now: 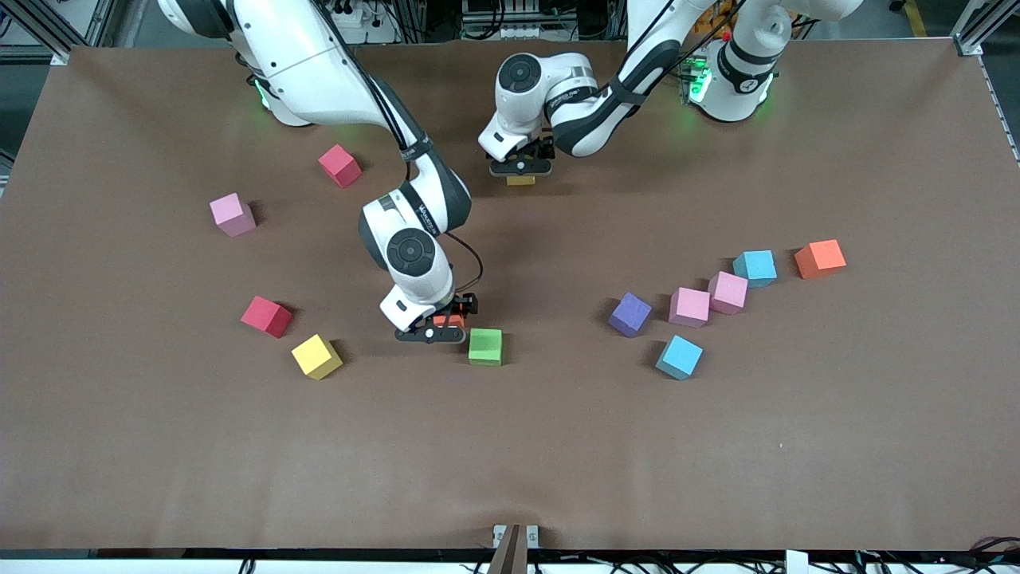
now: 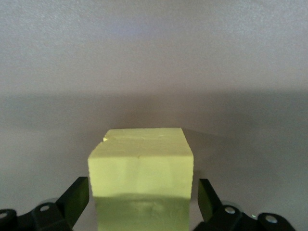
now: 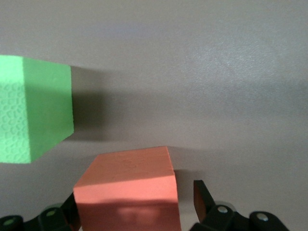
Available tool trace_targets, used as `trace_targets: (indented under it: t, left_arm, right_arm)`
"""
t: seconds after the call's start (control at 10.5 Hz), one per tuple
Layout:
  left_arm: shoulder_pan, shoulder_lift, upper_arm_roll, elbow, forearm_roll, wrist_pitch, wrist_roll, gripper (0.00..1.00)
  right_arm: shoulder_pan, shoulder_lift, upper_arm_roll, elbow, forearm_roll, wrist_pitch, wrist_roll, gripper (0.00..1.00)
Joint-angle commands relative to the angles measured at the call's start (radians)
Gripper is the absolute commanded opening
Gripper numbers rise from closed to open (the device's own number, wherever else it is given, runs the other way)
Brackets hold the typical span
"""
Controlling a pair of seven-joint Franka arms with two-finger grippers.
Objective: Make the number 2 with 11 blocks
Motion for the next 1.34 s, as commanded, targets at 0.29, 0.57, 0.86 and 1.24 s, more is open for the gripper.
trace_targets:
  t: [0.29, 0.57, 0.86, 1.24]
  left_arm:
    - [0.211, -0.114, -0.157, 0.034, -0.001, -0.118, -0.030, 1.00]
    - [0.306, -0.149, -0.196, 0.100, -0.002, -0.128, -0.078, 1.00]
    - [0.440, -0.207, -0.236, 0.161, -0.002, -0.175, -0.069, 1.00]
    - [0.447, -0.174, -0.077, 0.366, -0.046, -0.394, 0.224, 1.00]
  right_arm:
    - [-0.005, -0.027, 0.004, 0.005, 0.029, -0.033, -0.010, 0.00]
    - [-0.007, -0.052, 0.004, 0.007, 0.029, -0.041, -0.032, 0.00]
    - [-0.007, -0.072, 0.002, 0.008, 0.029, -0.047, -0.076, 0.00]
    - [0.007, -0.155, 0.007, 0.059, 0.029, -0.178, -0.182, 0.00]
